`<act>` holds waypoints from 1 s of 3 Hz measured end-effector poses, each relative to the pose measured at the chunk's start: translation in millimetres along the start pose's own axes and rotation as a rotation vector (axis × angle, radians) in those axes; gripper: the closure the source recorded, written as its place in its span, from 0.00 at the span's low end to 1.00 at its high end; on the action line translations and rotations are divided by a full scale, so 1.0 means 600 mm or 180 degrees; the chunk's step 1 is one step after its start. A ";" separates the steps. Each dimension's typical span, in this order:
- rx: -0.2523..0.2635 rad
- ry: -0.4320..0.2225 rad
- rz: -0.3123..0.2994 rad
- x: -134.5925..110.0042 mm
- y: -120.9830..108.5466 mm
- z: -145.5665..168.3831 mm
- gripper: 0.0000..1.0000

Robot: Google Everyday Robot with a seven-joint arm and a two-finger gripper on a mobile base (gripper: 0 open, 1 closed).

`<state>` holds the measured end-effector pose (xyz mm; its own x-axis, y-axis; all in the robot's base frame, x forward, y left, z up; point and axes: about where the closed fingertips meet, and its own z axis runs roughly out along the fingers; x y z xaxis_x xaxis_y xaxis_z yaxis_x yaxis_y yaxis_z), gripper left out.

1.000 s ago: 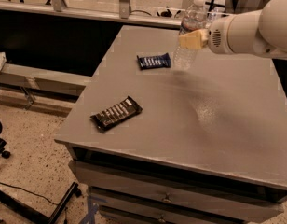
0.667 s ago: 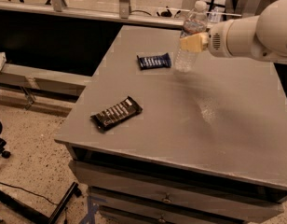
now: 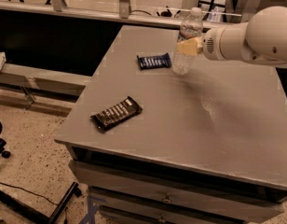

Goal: Move water bottle near rxbar blueberry

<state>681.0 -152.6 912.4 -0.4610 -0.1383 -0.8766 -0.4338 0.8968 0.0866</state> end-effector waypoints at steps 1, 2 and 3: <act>-0.0012 0.0043 -0.0008 0.009 0.005 0.015 1.00; -0.0008 0.0075 -0.0036 0.011 0.010 0.019 1.00; -0.0007 0.0075 -0.0036 0.008 0.010 0.017 1.00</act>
Offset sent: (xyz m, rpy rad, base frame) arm 0.0049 0.0192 -0.0245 -0.0686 0.0396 0.0196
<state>684.3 -143.6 903.8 -0.4741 -0.1583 -0.8661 -0.4409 0.8942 0.0779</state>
